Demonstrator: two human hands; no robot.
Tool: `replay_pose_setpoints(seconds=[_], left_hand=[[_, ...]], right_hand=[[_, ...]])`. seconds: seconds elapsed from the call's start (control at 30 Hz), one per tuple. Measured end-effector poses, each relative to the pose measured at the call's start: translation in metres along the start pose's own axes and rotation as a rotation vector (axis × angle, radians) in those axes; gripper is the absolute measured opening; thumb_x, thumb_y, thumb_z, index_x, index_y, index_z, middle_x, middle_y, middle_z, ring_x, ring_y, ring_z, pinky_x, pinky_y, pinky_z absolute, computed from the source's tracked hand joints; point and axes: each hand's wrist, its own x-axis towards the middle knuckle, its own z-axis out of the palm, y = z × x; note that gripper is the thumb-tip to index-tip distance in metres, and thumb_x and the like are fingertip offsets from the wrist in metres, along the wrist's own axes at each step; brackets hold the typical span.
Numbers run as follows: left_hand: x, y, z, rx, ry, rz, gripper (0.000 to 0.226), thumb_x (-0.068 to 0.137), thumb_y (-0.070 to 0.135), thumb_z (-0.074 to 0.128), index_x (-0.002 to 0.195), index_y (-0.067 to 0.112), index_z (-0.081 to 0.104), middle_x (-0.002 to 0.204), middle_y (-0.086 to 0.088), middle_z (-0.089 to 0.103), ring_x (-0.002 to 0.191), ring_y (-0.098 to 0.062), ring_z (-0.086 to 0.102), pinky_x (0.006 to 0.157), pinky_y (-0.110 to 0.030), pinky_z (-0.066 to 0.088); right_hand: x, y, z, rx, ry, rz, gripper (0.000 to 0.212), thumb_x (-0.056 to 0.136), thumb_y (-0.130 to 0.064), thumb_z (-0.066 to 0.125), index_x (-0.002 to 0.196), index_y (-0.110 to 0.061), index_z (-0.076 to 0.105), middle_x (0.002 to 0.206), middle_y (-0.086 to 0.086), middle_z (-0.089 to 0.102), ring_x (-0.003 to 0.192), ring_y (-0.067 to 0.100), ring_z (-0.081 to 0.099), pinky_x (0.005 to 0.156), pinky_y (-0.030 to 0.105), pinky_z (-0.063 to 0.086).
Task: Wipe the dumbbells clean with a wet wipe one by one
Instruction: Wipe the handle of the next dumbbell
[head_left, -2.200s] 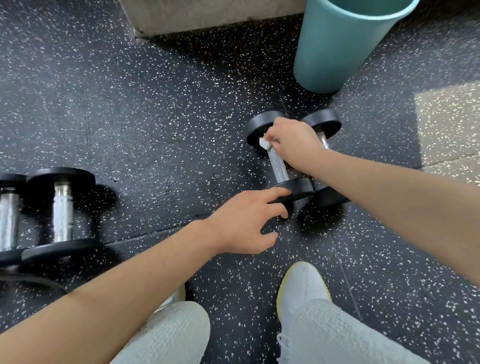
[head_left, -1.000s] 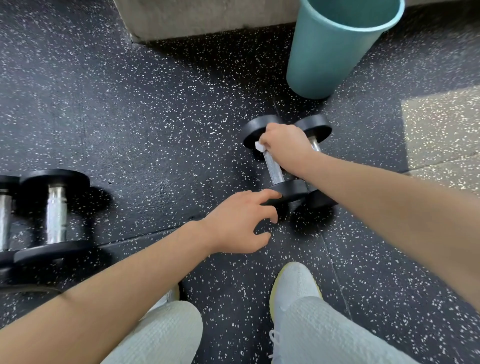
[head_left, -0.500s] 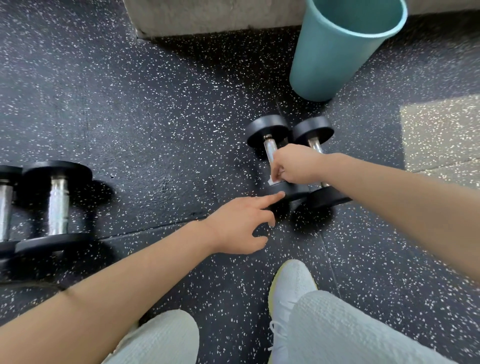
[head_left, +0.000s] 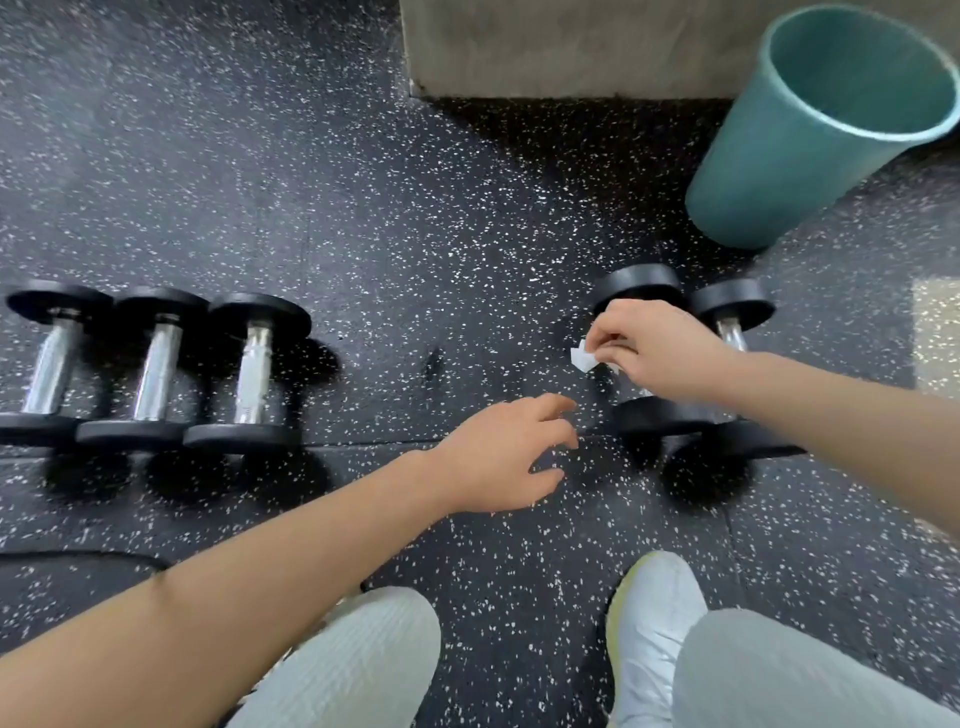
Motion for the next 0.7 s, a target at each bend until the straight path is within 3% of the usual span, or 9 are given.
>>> replay_pose_setpoints(seconds=[0.13,0.23,0.33,0.47,0.6,0.7], left_hand=[[-0.061,-0.053,-0.031,0.075,0.111,-0.173,0.035,0.101,0.036,0.062,0.133,0.023,0.064,0.152,0.001,0.049,0.130,-0.021,0.055,0.107,-0.038,0.047],[-0.112,-0.091,-0.049,0.093,0.264,-0.291,0.029,0.099,0.033,0.065,0.125,0.023,0.067,0.134,0.004,0.058,0.116,-0.018,0.059,0.095,-0.034,0.050],[-0.156,-0.128,-0.056,0.084,0.469,-0.465,0.021,0.095,0.029,0.066,0.114,0.020,0.071,0.115,0.005,0.062,0.107,-0.018,0.059,0.083,-0.027,0.042],[-0.194,-0.171,-0.059,0.061,0.699,-0.699,0.009,0.092,0.027,0.064,0.092,0.019,0.068,0.090,0.010,0.055,0.089,-0.019,0.058,0.075,-0.037,0.048],[-0.209,-0.198,-0.067,-0.041,0.812,-0.871,0.026,0.097,0.033,0.060,0.074,0.022,0.053,0.075,0.009,0.050,0.072,-0.015,0.049,0.062,-0.032,0.031],[-0.214,-0.213,-0.066,-0.043,0.858,-0.973,0.032,0.101,0.038,0.053,0.073,0.020,0.051,0.073,0.006,0.051,0.070,-0.018,0.049,0.061,-0.034,0.030]], right_hand=[[0.024,-0.042,-0.013,-0.016,-0.029,-0.115,0.011,0.092,-0.026,0.070,0.097,-0.037,0.071,0.094,-0.020,0.064,0.089,0.005,0.062,0.082,0.041,0.054],[0.047,-0.080,-0.014,-0.010,-0.054,-0.167,0.015,0.089,-0.024,0.076,0.096,-0.037,0.073,0.092,-0.019,0.067,0.087,0.005,0.064,0.081,0.042,0.055],[0.071,-0.122,-0.006,0.042,-0.068,-0.180,0.017,0.087,-0.023,0.079,0.099,-0.034,0.074,0.094,-0.020,0.069,0.088,0.002,0.065,0.084,0.040,0.056],[0.097,-0.178,0.000,0.030,-0.133,-0.296,0.013,0.089,-0.027,0.078,0.098,-0.035,0.074,0.092,-0.020,0.068,0.084,-0.002,0.065,0.080,0.037,0.057],[0.121,-0.232,-0.010,-0.011,-0.227,-0.359,0.012,0.088,-0.027,0.079,0.094,-0.036,0.074,0.089,-0.020,0.070,0.079,-0.001,0.066,0.075,0.030,0.057],[0.139,-0.270,-0.002,-0.030,-0.255,-0.330,0.011,0.089,-0.025,0.077,0.092,-0.035,0.074,0.083,-0.018,0.070,0.074,-0.002,0.063,0.068,0.019,0.051]])
